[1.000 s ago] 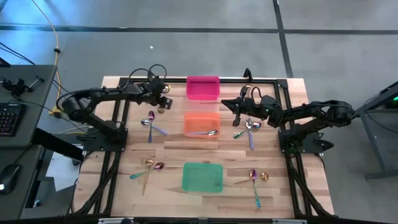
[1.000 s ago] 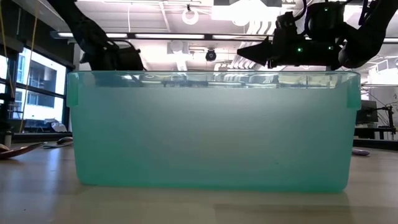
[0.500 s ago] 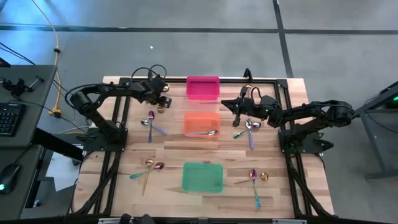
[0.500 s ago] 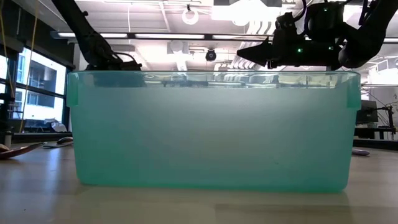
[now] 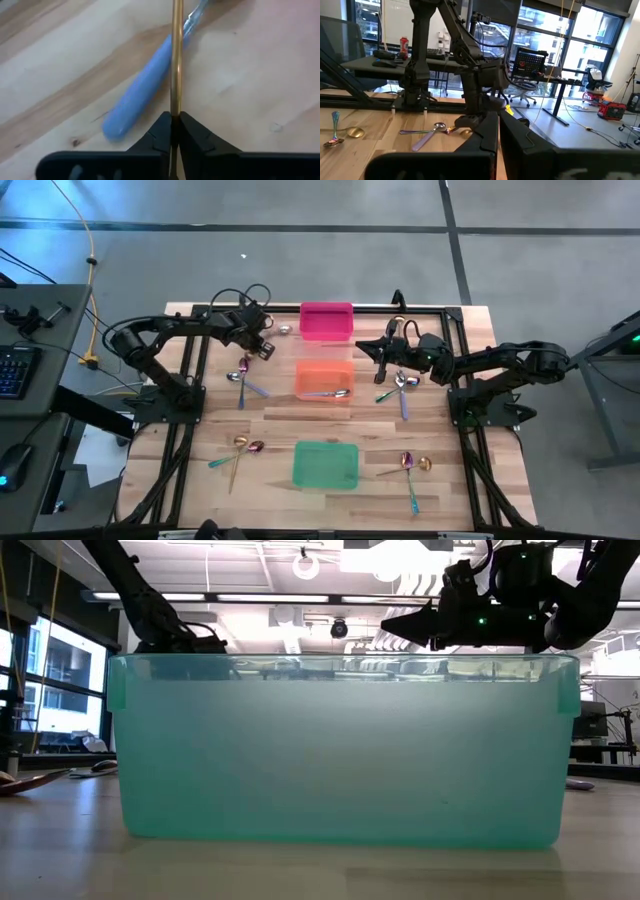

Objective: Sort silverware by color (type)
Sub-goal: Put the gold spoon into the red bin

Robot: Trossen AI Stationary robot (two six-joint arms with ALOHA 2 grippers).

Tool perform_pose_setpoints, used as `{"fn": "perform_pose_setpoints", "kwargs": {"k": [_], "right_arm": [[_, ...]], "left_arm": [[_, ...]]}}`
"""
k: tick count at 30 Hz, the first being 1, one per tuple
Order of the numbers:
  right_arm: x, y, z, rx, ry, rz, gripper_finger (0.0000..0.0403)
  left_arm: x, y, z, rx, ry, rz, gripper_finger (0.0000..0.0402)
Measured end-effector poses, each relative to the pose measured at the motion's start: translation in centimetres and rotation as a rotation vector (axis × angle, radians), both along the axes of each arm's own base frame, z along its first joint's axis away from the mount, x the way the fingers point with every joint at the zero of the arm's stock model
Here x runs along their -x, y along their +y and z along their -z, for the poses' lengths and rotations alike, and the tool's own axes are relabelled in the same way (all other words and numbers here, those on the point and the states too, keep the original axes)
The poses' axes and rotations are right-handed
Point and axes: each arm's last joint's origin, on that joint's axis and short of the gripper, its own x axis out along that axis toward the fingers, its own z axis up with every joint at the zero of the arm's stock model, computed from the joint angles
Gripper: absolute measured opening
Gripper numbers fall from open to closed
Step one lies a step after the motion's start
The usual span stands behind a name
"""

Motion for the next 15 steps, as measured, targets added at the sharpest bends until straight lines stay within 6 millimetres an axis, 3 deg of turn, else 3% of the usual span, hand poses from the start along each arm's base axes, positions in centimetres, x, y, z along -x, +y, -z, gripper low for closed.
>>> {"fn": "perform_pose_setpoints", "kwargs": {"k": [8,15], "right_arm": [[0.0,0.0,0.0,0.000,0.000,0.000,0.0000],[0.0,0.0,0.0,0.000,0.000,0.000,0.0000]], "left_arm": [[-1.1,0.4,-1.4,-0.022,-0.004,0.052,0.0006],[-3.0,1.7,-5.0,-0.096,-0.020,0.117,0.0005]]}}
